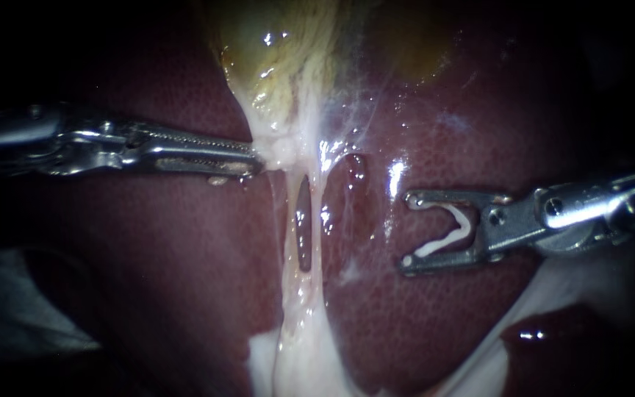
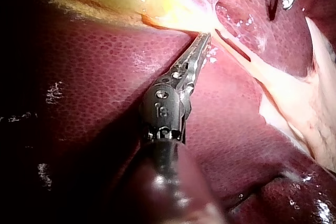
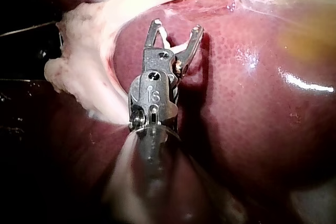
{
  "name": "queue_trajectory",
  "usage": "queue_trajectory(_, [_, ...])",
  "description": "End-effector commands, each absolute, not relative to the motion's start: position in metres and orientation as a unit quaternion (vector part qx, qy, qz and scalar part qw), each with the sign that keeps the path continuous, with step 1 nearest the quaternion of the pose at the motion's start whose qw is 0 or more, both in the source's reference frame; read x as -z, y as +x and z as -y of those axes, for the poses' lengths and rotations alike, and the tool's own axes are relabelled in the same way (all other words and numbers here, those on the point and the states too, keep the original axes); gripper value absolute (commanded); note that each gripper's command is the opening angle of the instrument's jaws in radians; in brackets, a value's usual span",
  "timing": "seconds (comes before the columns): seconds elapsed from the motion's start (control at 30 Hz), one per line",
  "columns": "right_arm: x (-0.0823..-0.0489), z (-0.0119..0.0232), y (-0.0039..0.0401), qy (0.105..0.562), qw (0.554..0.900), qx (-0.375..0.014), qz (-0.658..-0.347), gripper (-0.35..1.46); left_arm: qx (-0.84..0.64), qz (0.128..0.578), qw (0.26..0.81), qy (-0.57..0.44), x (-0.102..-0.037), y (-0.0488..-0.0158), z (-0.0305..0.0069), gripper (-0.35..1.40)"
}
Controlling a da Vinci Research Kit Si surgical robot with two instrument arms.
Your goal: Clipping first clip left tube
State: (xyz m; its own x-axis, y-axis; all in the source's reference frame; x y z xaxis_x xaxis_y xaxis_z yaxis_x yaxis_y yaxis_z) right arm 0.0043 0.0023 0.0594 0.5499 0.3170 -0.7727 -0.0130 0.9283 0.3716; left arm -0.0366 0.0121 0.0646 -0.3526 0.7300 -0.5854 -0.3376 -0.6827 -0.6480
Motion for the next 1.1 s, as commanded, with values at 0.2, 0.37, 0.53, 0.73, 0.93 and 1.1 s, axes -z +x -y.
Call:
queue_trajectory(0.2, [-0.0594,-0.0023,0.0043,0.167,0.864,-0.094,-0.466,0.50,-0.793,0.221,0.333,-0.460,-0.0632,-0.0353,-0.0125,-0.35])
queue_trajectory(0.37, [-0.0595,-0.0023,0.0044,0.168,0.863,-0.093,-0.467,0.50,-0.790,0.217,0.342,-0.460,-0.0599,-0.0335,-0.0137,-0.35])
queue_trajectory(0.53, [-0.0594,-0.0022,0.0044,0.170,0.863,-0.092,-0.468,0.50,-0.784,0.208,0.347,-0.471,-0.0563,-0.0322,-0.0148,-0.35])
queue_trajectory(0.73, [-0.0591,-0.0020,0.0053,0.180,0.858,-0.088,-0.472,0.50,-0.785,0.204,0.346,-0.471,-0.0558,-0.0320,-0.0147,-0.35])
queue_trajectory(0.93, [-0.0591,-0.0007,0.0084,0.194,0.851,-0.074,-0.483,0.50,-0.785,0.204,0.346,-0.471,-0.0560,-0.0320,-0.0147,-0.35])
queue_trajectory(1.1, [-0.0596,0.0006,0.0114,0.203,0.846,-0.076,-0.486,0.50,-0.785,0.204,0.346,-0.471,-0.0560,-0.0321,-0.0147,-0.35])
